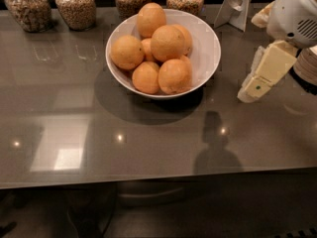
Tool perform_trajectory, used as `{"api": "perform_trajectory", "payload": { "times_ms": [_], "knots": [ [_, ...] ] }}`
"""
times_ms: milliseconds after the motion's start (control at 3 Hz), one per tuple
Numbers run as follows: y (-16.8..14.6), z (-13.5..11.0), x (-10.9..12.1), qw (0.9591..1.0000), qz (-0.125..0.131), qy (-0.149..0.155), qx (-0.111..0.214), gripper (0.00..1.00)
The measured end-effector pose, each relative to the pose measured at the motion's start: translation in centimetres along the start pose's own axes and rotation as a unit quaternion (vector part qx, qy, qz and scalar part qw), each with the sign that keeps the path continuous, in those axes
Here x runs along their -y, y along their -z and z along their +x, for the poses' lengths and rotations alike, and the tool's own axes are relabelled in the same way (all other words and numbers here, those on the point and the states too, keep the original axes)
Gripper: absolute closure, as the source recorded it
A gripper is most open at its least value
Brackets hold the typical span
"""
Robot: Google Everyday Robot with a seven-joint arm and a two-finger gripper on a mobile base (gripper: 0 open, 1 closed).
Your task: Pick orange from white bowl
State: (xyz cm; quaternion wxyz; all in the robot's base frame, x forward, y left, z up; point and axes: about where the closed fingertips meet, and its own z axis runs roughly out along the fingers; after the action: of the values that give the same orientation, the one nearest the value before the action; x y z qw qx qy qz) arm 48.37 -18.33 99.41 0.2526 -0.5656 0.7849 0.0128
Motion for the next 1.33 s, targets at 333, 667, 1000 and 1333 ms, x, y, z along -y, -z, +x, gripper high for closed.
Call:
{"api": "perform_trajectory", "payload": {
  "times_ms": [333, 667, 1000, 1333],
  "knots": [
    [-1.0, -3.5, 1.9, 0.9989, 0.018, -0.026, 0.033, 0.00],
    [-2.4, -7.5, 3.6, 0.9965, 0.036, -0.059, 0.047, 0.00],
    [-2.4, -7.5, 3.6, 0.9965, 0.036, -0.059, 0.047, 0.00],
    [-2.6, -8.0, 4.0, 0.9957, 0.048, -0.057, 0.056, 0.00]
  ]
}}
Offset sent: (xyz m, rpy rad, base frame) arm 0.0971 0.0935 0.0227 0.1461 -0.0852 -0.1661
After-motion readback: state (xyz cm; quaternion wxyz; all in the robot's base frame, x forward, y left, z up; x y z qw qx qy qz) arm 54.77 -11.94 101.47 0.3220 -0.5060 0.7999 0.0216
